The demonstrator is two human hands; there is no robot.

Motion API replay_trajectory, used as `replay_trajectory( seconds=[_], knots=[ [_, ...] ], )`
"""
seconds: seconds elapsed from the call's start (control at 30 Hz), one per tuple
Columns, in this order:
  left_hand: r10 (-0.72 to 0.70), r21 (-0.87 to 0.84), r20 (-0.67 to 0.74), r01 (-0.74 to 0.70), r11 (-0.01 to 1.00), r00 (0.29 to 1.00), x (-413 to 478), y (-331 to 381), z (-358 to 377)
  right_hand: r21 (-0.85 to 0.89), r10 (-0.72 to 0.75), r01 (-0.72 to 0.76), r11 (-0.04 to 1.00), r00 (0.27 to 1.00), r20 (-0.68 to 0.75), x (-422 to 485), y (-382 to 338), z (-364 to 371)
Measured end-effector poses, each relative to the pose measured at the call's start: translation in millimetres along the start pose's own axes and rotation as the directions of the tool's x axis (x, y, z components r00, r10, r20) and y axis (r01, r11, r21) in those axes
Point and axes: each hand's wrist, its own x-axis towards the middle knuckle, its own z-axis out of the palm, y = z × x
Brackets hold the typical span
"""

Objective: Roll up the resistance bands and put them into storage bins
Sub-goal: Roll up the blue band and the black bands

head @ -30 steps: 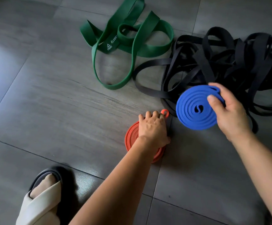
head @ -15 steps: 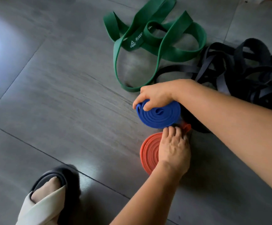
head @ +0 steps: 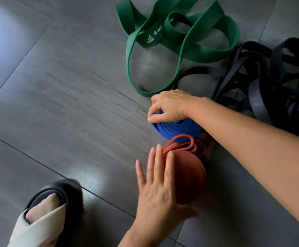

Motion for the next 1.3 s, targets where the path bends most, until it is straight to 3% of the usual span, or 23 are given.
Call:
replay_trajectory(
  seconds=[0.07, 0.2, 0.4, 0.5, 0.6, 0.7, 0.77, 0.87, 1.0, 1.3],
  knots=[
    [-0.018, 0.022, 0.013, 0.018, 1.0, 1.0, -12.4, -12.8, 12.7, 0.003, 0.002, -0.002, 1.0, 1.0, 0.011, 0.7, -2.3, 1.1],
    [0.023, -0.036, -0.09, -0.026, 0.999, 0.996, -4.6, -19.2, 16.6, -0.001, -0.017, 0.017, 1.0, 0.995, 0.098, 1.5, -6.5, 7.6],
    [-0.002, -0.118, -0.11, -0.011, 0.993, 0.994, -3.7, -15.2, 18.0, 0.049, -0.002, 0.0, 0.999, 0.999, 0.049, 1.6, -15.0, 10.6],
    [0.013, -0.193, -0.04, -0.02, 0.981, 0.999, -1.4, -15.0, 13.5, 0.024, -0.011, 0.01, 1.0, 0.999, 0.037, 0.5, -11.0, 10.6],
    [-0.015, -0.335, 0.116, 0.053, 0.941, 0.993, -0.8, -9.6, 10.6, -0.026, -0.004, 0.003, 1.0, 0.999, -0.039, -1.2, -10.3, 14.5],
    [-0.044, -0.355, -0.01, 0.038, 0.934, 0.999, 3.4, -9.7, 12.3, -0.076, -0.026, 0.018, 0.997, 0.994, -0.11, -5.0, -11.8, 17.0],
    [-0.039, -0.397, -0.026, 0.025, 0.918, 0.999, 9.0, -12.8, 10.6, -0.011, -0.015, 0.015, 1.0, 0.997, -0.074, -4.9, -14.6, 14.0],
    [0.073, -0.341, -0.061, -0.09, 0.936, 0.995, 15.1, -18.9, 8.6, 0.022, -0.02, 0.02, 1.0, 1.0, 0.0, 1.6, -21.3, 15.4],
    [0.232, -0.248, -0.003, -0.226, 0.942, 0.973, 26.2, -25.2, 5.4, 0.016, 0.009, -0.009, 1.0, 0.999, 0.033, 8.0, -17.6, 16.6],
    [0.112, -0.254, -0.054, -0.122, 0.959, 0.992, 14.5, -20.8, 5.6, -0.186, -0.095, 0.068, 0.98, 0.985, -0.14, -5.4, -7.0, 20.6]
  ],
)
